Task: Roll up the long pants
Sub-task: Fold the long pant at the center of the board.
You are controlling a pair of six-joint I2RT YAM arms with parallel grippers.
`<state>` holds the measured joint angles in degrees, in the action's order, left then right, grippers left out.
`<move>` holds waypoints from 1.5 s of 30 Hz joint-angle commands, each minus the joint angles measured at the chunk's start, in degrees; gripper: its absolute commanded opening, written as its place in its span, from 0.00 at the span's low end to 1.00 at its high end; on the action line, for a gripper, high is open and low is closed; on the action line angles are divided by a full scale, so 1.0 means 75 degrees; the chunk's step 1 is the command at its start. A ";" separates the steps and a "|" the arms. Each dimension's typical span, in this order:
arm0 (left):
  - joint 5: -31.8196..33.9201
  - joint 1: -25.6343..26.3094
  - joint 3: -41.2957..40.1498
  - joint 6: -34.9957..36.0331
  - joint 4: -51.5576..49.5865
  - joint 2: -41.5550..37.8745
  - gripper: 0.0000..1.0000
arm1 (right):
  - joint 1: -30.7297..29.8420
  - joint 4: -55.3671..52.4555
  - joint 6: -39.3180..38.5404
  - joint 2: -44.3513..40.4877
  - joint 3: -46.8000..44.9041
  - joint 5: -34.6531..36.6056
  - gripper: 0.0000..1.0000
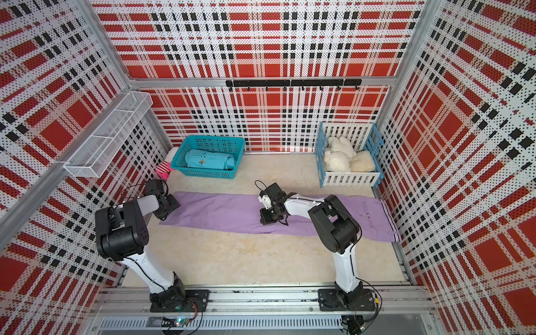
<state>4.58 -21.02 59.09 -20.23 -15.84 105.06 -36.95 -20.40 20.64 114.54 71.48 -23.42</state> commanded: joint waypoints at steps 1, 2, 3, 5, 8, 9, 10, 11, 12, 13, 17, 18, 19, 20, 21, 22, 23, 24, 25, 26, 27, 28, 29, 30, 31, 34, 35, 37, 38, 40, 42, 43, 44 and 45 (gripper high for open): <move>-0.0251 0.0018 -0.0254 0.0339 -0.1655 0.0453 0.66 | 0.0052 -0.0282 -0.0031 0.0067 -0.0185 0.0049 0.00; -0.0279 0.0022 -0.0144 0.0582 -0.1772 0.0550 0.70 | 0.0051 -0.0256 -0.0063 0.0092 -0.0191 0.0005 0.00; -0.0311 0.0003 -0.0038 0.0815 -0.1874 0.0637 0.72 | 0.0052 -0.0245 -0.0105 0.0111 -0.0191 -0.0043 0.00; -0.0553 -0.0093 0.0206 0.1425 -0.2069 0.0782 0.74 | 0.0062 -0.0165 -0.0193 0.0155 -0.0248 -0.0144 0.00; -0.1070 -0.0433 0.0429 0.2123 -0.2308 0.0862 0.75 | 0.0104 -0.0085 -0.0285 0.0240 -0.0308 -0.0306 0.00; -0.1284 -0.0590 0.0484 0.2293 -0.2408 0.0865 0.75 | 0.0127 -0.0092 -0.0320 0.0271 -0.0320 -0.0339 0.00; -0.1527 -0.0750 0.0511 0.2460 -0.2482 0.0861 0.75 | 0.0154 -0.0081 -0.0359 0.0300 -0.0338 -0.0363 0.00; -0.1638 -0.0920 0.0520 0.2523 -0.2531 0.0829 0.75 | 0.0174 -0.0070 -0.0390 0.0324 -0.0343 -0.0386 0.00; -0.1722 -0.1097 0.0531 0.2571 -0.2584 0.0827 0.76 | 0.0201 -0.0066 -0.0414 0.0351 -0.0355 -0.0426 0.00; -0.1805 -0.1233 0.0504 0.2617 -0.2620 0.0817 0.76 | 0.0248 -0.0059 -0.0438 0.0371 -0.0364 -0.0458 0.00; -0.2032 -0.1434 0.0490 0.2735 -0.2769 0.0964 0.76 | 0.0344 -0.0022 -0.0502 0.0396 -0.0390 -0.0533 0.00; -0.2169 -0.1408 0.0497 0.2784 -0.2786 0.1015 0.76 | 0.0367 -0.0014 -0.0523 0.0396 -0.0390 -0.0542 0.00; -0.2258 -0.1367 0.0491 0.2815 -0.2820 0.1070 0.76 | 0.0396 -0.0020 -0.0543 0.0407 -0.0399 -0.0545 0.00; -0.2247 -0.1299 0.0489 0.2853 -0.2849 0.1117 0.76 | 0.0412 -0.0017 -0.0547 0.0410 -0.0402 -0.0551 0.00; -0.2191 -0.1234 0.0488 0.2885 -0.2877 0.1154 0.76 | 0.0426 -0.0005 -0.0549 0.0408 -0.0412 -0.0557 0.00; -0.2196 -0.1171 0.0472 0.2910 -0.2892 0.1191 0.76 | 0.0438 0.0014 -0.0544 0.0408 -0.0425 -0.0557 0.00; -0.2252 -0.1136 0.0445 0.2928 -0.2893 0.1229 0.75 | 0.0449 0.0039 -0.0538 0.0397 -0.0437 -0.0566 0.00; -0.2333 -0.1092 0.0430 0.2964 -0.2903 0.1271 0.75 | 0.0460 0.0062 -0.0526 0.0396 -0.0455 -0.0575 0.00; -0.2412 -0.1046 0.0408 0.2991 -0.2921 0.1326 0.74 | 0.0462 0.0083 -0.0515 0.0384 -0.0483 -0.0580 0.00; -0.2438 -0.1003 0.0409 0.3008 -0.2944 0.1390 0.73 | 0.0473 0.0104 -0.0514 0.0377 -0.0493 -0.0580 0.00; -0.2437 -0.0953 0.0412 0.3019 -0.2968 0.1484 0.72 | 0.0473 0.0124 -0.0503 0.0372 -0.0516 -0.0591 0.00; -0.2486 -0.0900 0.0414 0.3034 -0.2980 0.1576 0.71 | 0.0473 0.0130 -0.0503 0.0374 -0.0537 -0.0592 0.00; -0.2606 -0.0860 0.0414 0.3059 -0.2986 0.1638 0.70 | 0.0473 0.0134 -0.0503 0.0362 -0.0559 -0.0592 0.00; -0.2711 -0.0783 0.0422 0.3086 -0.2998 0.1713 0.69 | 0.0473 0.0145 -0.0504 0.0345 -0.0588 -0.0592 0.00; -0.2743 -0.0691 0.0418 0.3107 -0.3009 0.1773 0.69 | 0.0482 0.0154 -0.0491 0.0326 -0.0618 -0.0592 0.00; -0.2659 -0.0489 0.0478 0.3155 -0.3067 0.1908 0.68 | 0.0495 0.0200 -0.0465 0.0279 -0.0683 -0.0580 0.00; -0.2687 -0.0471 0.0486 0.3179 -0.3079 0.1903 0.68 | 0.0497 0.0202 -0.0456 0.0279 -0.0691 -0.0589 0.00; -0.2820 -0.0479 0.0480 0.3211 -0.3068 0.1861 0.67 | 0.0497 0.0228 -0.0445 0.0304 -0.0695 -0.0604 0.00; -0.2847 -0.0463 0.0473 0.3224 -0.3057 0.1848 0.65 | 0.0497 0.0235 -0.0445 0.0308 -0.0695 -0.0604 0.00; -0.2884 -0.0425 0.0467 0.3254 -0.3065 0.1860 0.63 | 0.0497 0.0241 -0.0432 0.0337 -0.0671 -0.0616 0.00; -0.2878 -0.0421 0.0487 0.3272 -0.3089 0.1865 0.60 | 0.0497 0.0242 -0.0432 0.0349 -0.0671 -0.0627 0.00; -0.2878 -0.0411 0.0492 0.3287 -0.3114 0.1877 0.58 | 0.0498 0.0236 -0.0433 0.0347 -0.0672 -0.0627 0.00; -0.2884 -0.0417 0.0501 0.3295 -0.3137 0.1895 0.57 | 0.0497 0.0236 -0.0434 0.0337 -0.0682 -0.0619 0.00; -0.2901 -0.0420 0.0529 0.3304 -0.3172 0.1918 0.55 | 0.0497 0.0230 -0.0443 0.0326 -0.0691 -0.0616 0.00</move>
<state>-11.70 -25.63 68.18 5.37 -26.81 111.26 -33.58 -15.27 17.47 115.15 68.45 -31.59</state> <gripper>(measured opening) 0.558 0.037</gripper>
